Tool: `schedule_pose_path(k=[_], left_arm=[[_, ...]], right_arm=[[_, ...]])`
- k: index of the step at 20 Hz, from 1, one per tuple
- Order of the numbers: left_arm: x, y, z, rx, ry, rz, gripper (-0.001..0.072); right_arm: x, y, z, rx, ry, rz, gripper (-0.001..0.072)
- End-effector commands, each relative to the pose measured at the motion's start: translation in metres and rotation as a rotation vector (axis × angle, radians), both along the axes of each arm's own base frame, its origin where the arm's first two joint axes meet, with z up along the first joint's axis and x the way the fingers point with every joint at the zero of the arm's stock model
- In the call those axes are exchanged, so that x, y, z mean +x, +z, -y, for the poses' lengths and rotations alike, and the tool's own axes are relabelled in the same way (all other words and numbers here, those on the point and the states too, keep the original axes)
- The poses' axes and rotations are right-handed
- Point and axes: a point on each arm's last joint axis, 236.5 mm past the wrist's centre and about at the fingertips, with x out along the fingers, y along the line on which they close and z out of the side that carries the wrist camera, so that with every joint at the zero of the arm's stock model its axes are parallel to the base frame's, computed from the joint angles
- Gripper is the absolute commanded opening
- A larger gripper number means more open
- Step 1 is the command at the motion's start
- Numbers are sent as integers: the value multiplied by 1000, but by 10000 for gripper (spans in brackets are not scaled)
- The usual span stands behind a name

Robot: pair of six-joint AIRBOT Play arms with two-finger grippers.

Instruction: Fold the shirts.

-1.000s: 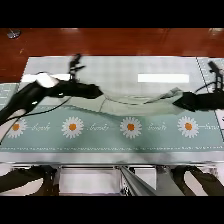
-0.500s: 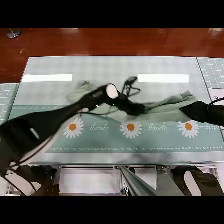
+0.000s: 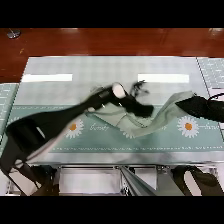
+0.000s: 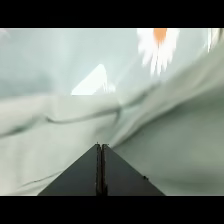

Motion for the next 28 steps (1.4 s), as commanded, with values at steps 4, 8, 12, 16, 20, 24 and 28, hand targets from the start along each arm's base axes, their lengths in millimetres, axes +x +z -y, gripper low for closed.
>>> schedule_pose_path(k=[4,8,12,16,20,24,28], left_arm=[[130,115,-182,-31,267,165,19],[128,181,-289,23,441,330,21],[43,165,-310,20,503,419,21],[-38,94,-323,33,584,345,21],[-72,61,-326,17,642,251,21],[-65,58,-330,20,672,263,21],[-46,62,-339,16,743,307,21]], right_arm=[[12,29,-53,104,126,102,36],[47,32,-122,131,273,94,37],[88,5,-218,128,440,28,37],[126,-46,-287,112,533,-54,37],[151,-84,-326,113,558,-91,37],[153,-107,-343,180,548,-185,612],[142,-77,-295,168,660,-268,628]])
